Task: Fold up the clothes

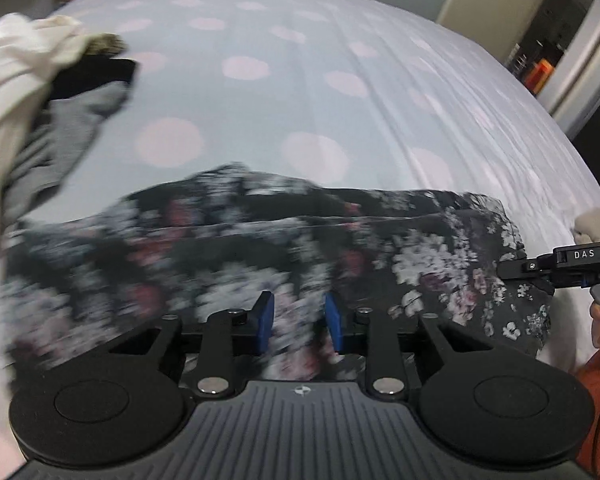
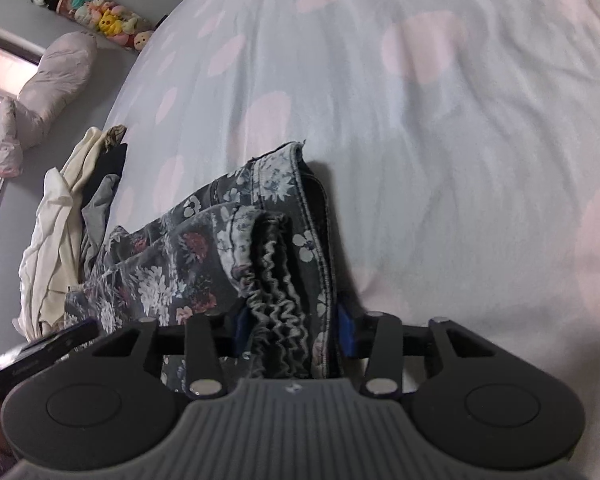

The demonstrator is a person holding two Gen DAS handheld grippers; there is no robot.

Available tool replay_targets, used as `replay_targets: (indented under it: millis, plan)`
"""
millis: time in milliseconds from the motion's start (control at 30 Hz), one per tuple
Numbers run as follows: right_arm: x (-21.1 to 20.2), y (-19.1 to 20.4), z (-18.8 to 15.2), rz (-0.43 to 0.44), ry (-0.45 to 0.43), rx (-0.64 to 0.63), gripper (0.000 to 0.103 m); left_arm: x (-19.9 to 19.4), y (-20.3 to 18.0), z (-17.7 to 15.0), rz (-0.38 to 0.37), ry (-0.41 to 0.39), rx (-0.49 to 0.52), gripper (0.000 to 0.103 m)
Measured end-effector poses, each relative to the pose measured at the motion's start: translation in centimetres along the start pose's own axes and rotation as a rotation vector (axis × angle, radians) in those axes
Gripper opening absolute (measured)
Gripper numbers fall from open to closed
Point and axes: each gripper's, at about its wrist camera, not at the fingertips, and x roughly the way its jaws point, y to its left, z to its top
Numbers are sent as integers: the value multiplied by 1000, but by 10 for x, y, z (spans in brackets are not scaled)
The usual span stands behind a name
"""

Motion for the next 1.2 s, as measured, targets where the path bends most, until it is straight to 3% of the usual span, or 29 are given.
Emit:
replay_targets:
  millis: [200, 467, 600, 833, 933, 1067, 1200]
  plan:
    - [2, 4, -2, 10, -22, -30, 35, 39, -13, 18, 17, 37, 14, 24]
    - [7, -10, 2, 83, -23, 31, 34, 68, -4, 44, 39, 31, -28, 24]
    - [9, -17, 3, 112, -18, 63, 34, 78, -7, 48, 66, 35, 5, 22]
    - [10, -17, 3, 126, -19, 78, 34, 50, -6, 49, 42, 6, -40, 22]
    - [9, -15, 3, 118, -22, 69, 33, 23, -13, 41, 16, -21, -26, 22]
    - [7, -14, 3, 114, -25, 62, 34, 11, -20, 16, 2, 18, -38, 22]
    - [6, -14, 3, 118, -25, 59, 34, 29, -23, -11, 17, 70, -49, 15]
